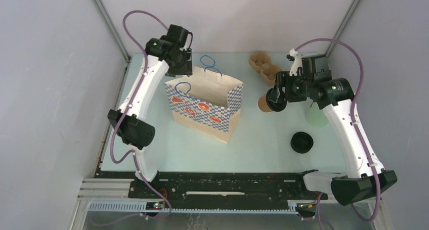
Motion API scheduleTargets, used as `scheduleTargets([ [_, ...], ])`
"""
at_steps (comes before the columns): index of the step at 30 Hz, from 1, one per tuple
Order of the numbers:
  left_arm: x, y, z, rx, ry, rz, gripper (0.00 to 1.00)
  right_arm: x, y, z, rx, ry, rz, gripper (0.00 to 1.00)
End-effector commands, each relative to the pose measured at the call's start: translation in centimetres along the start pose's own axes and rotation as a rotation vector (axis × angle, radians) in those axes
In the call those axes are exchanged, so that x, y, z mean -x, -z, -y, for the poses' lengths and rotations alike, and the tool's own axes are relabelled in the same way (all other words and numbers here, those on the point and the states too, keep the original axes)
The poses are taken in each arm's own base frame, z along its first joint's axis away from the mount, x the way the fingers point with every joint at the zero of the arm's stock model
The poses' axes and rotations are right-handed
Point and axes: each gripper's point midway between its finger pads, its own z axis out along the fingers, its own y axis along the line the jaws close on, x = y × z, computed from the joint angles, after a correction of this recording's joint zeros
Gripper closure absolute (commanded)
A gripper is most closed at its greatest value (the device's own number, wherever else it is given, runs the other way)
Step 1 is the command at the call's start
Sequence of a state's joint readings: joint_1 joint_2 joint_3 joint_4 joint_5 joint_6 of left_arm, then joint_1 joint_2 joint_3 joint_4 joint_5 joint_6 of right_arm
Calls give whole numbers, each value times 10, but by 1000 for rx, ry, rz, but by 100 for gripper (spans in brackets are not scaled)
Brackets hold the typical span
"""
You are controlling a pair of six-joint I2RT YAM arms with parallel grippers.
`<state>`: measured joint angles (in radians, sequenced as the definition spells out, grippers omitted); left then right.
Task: Pack the takeout coffee
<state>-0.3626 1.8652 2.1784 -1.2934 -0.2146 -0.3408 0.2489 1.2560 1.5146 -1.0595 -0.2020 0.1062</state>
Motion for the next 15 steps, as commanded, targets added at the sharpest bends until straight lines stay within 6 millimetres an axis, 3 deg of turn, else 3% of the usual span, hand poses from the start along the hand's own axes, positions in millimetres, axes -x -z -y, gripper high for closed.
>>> scheduleTargets([
  [1, 10, 3, -4, 77, -5, 43, 42, 18, 19, -12, 50, 33, 66, 61],
  [5, 18, 4, -6, 92, 6, 74, 66, 29, 31, -19, 72, 54, 99, 62],
  [10, 26, 19, 1, 47, -14, 125, 96, 47, 54, -28, 91, 82, 181, 63],
  [15, 31, 41, 4, 12, -27, 182, 100, 68, 78, -48, 177, 122, 300, 64],
])
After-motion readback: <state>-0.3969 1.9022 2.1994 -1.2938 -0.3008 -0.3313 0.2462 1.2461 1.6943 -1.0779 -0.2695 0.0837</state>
